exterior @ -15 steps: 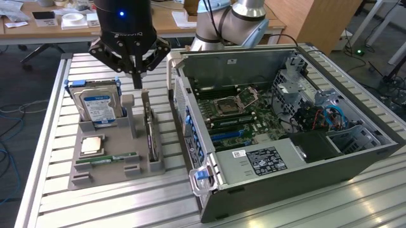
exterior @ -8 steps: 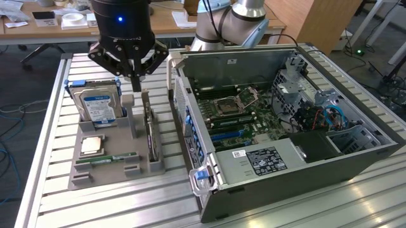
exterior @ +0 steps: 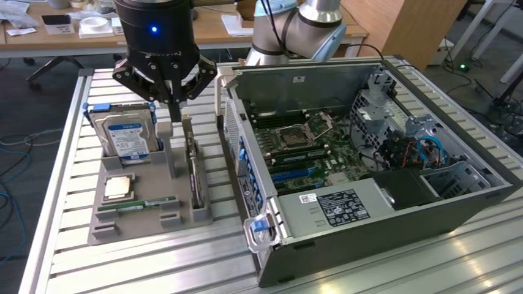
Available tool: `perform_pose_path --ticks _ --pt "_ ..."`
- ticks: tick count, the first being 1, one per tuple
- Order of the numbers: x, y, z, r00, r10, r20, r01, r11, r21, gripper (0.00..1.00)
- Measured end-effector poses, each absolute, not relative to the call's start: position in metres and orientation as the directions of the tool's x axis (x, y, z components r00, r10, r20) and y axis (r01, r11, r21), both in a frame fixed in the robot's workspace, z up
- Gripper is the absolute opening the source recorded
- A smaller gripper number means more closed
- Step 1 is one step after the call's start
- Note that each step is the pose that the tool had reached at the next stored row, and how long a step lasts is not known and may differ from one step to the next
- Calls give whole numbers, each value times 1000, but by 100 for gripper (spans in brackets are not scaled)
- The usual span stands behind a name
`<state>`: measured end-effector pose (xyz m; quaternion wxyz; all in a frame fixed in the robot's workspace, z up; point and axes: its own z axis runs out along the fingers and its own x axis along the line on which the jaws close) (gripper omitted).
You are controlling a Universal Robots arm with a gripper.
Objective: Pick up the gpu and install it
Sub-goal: 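Reach for the gpu, then pick up the gpu and move the gpu toward the slot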
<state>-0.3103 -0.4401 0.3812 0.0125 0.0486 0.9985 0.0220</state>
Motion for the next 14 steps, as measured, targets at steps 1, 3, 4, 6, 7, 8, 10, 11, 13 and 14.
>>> perform_pose_path --ticks 1,3,4,6,7,8,10,11,13,14 --pt "-310 -440 381 -995 98 -23 97 994 45 11" --pt "-310 -440 381 -995 97 -23 96 994 45 11" --pt "-310 -440 381 -995 97 -23 96 994 45 11" --pt "-310 -440 381 -995 97 -23 96 994 45 11" --pt "-310 -440 381 -995 97 -23 96 994 45 11" --pt "-310 -440 381 -995 97 -23 96 994 45 11" --pt "-310 -440 381 -995 98 -23 96 994 45 11" --pt "-310 -440 381 -995 98 -23 96 994 45 11" --pt "-310 -440 381 -995 97 -23 96 994 45 11" --pt "-310 -440 381 -995 98 -23 96 994 45 11"
